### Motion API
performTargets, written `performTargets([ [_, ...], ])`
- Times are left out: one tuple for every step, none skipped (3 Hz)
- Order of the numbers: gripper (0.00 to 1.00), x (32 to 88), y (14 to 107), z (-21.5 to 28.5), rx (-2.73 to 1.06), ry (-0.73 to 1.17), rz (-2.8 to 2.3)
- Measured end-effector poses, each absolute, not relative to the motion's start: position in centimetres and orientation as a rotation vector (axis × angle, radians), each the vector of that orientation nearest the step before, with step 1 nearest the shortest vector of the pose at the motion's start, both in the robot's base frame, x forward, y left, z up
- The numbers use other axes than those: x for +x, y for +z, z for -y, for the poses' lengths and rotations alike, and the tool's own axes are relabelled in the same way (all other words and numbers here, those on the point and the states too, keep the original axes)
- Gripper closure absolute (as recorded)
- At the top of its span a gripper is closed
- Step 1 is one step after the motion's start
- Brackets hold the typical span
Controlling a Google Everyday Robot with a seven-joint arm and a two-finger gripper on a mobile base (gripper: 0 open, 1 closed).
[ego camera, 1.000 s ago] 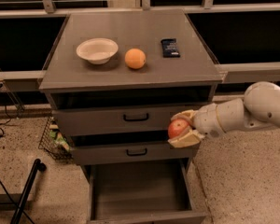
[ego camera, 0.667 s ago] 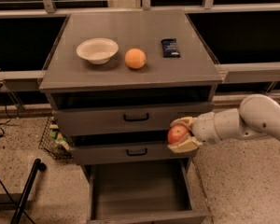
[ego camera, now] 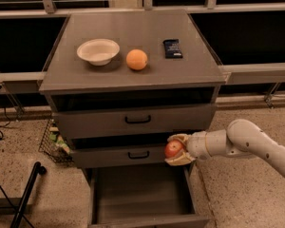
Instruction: Place apple into bottom drawer
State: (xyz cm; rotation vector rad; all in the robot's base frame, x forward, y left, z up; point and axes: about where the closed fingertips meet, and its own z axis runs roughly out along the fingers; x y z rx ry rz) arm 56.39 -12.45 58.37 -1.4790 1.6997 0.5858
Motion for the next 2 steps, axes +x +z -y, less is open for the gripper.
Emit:
performTargets([
  [1.00, 56.4, 58.4, 12.4, -1.479, 0.586, -1.700],
  [1.00, 56.0, 56.6, 11.8, -1.476, 0.611, -1.672],
])
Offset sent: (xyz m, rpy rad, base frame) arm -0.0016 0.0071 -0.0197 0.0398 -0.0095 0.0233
